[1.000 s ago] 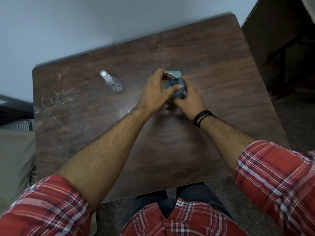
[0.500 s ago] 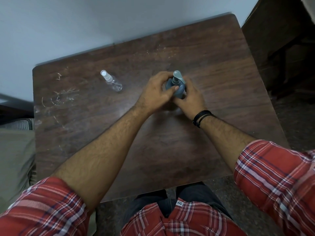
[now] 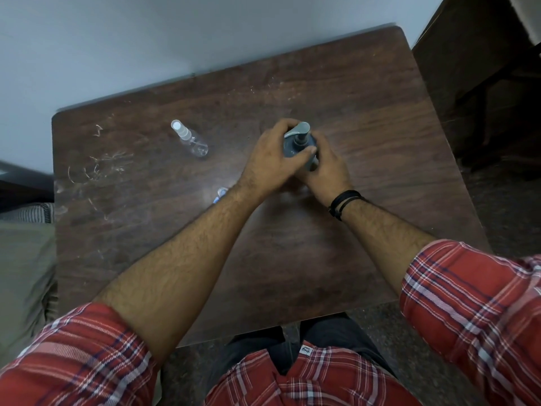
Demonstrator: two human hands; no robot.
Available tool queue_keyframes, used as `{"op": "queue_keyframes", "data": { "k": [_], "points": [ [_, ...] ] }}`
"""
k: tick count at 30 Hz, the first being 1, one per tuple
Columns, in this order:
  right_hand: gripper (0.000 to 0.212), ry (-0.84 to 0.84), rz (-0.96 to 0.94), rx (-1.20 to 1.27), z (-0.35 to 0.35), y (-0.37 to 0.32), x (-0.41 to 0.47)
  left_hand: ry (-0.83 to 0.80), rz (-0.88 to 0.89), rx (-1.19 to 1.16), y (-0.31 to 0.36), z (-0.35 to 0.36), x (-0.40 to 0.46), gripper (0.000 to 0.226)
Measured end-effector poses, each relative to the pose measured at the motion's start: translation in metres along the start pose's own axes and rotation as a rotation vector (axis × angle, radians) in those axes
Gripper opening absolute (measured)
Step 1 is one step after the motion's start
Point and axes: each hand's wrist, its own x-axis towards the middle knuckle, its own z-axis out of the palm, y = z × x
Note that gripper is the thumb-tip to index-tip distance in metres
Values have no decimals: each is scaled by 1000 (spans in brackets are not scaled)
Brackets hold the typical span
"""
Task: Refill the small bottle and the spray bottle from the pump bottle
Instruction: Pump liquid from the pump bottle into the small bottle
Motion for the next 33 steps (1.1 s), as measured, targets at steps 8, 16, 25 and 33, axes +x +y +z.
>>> {"op": "queue_keyframes", "data": {
  "k": [8, 16, 25, 33],
  "points": [
    [58, -14, 21, 19, -1, -2, 0, 90, -134, -144, -15, 0, -6, 28],
    [63, -7, 26, -2, -1, -2, 0, 127, -88, -68, -7, 17, 6, 45],
    [58, -17, 14, -1, 0, 0, 1, 143, 66, 101, -28, -18, 0, 23],
    [57, -41, 22, 13, -12, -11, 0, 72, -85, -64, -11, 9, 7, 45]
  ]
}}
